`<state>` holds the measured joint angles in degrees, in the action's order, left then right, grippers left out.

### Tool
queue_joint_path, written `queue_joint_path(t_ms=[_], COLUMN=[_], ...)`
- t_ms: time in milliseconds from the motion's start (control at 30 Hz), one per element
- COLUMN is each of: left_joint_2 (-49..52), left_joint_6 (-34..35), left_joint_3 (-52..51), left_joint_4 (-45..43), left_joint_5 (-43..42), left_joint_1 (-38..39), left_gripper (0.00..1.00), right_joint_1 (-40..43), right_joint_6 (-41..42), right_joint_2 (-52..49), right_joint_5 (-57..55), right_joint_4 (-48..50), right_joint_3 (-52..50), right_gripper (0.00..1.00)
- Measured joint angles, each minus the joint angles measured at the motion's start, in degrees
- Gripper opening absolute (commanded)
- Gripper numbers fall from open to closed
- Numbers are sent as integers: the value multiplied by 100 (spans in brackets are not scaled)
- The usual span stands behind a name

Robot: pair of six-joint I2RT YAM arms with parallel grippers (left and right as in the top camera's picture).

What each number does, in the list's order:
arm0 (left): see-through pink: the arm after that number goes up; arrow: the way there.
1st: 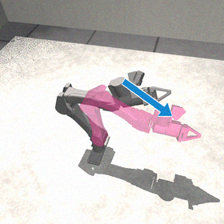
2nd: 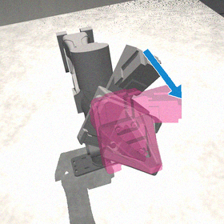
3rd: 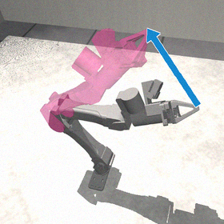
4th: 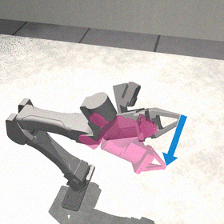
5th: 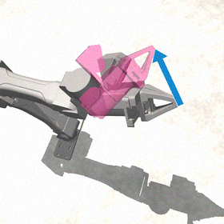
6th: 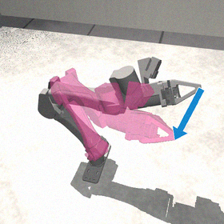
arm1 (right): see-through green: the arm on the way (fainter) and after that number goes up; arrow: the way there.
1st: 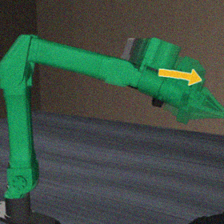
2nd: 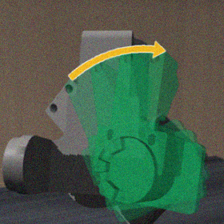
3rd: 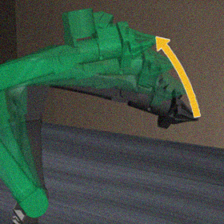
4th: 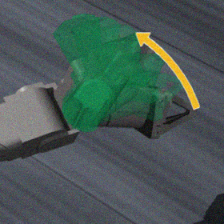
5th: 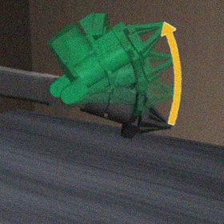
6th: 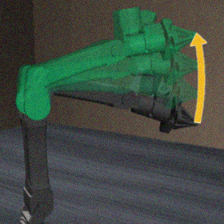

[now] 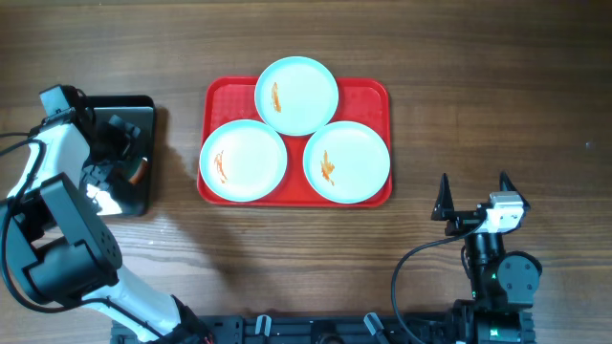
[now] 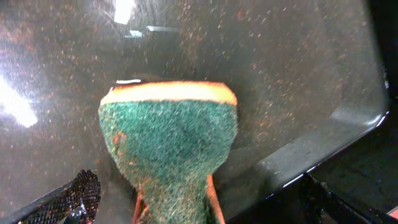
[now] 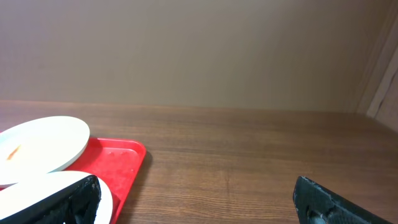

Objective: Clean dirty plates on tray and stack at the side
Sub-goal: 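Grasp the green sponge with the left gripper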

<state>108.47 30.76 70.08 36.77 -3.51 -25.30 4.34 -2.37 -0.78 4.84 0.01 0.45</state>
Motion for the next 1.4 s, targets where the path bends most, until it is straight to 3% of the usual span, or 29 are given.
queue_joint_path(t_ms=[67,133,167,233,433,533,933,967,1033,1300,1400], left_joint_2=[4,33,55,96,116,116,214,247,258,136,-439], left_joint_6=[-11,15,-4,-31,-24,-20,-164,-153,-151,-175,-173], left_joint_3=[2,4,4,4,4,4,2,2,2,4,31], left_joint_4=[-39,-76,-94,-114,-122,-138,-127,-120,-120,267,286], left_joint_5=[2,15,17,35,42,42,44,46,44,42,39], left_joint_1=[0,0,0,0,-22,-22,-22,-22,-26,-33,-37], left_gripper=[77,52,46,47,67,67,40,35,6,4,4], right_joint_1=[0,0,0,0,0,0,0,0,0,0,0], right_joint_6=[0,0,0,0,0,0,0,0,0,0,0], right_joint_2=[0,0,0,0,0,0,0,0,0,0,0], right_joint_5=[0,0,0,0,0,0,0,0,0,0,0], right_joint_4=[0,-2,0,0,0,0,0,0,0,0,0], right_joint_3=[0,0,0,0,0,0,0,0,0,0,0], right_gripper=[100,100,100,100,100,100,100,100,100,100,100])
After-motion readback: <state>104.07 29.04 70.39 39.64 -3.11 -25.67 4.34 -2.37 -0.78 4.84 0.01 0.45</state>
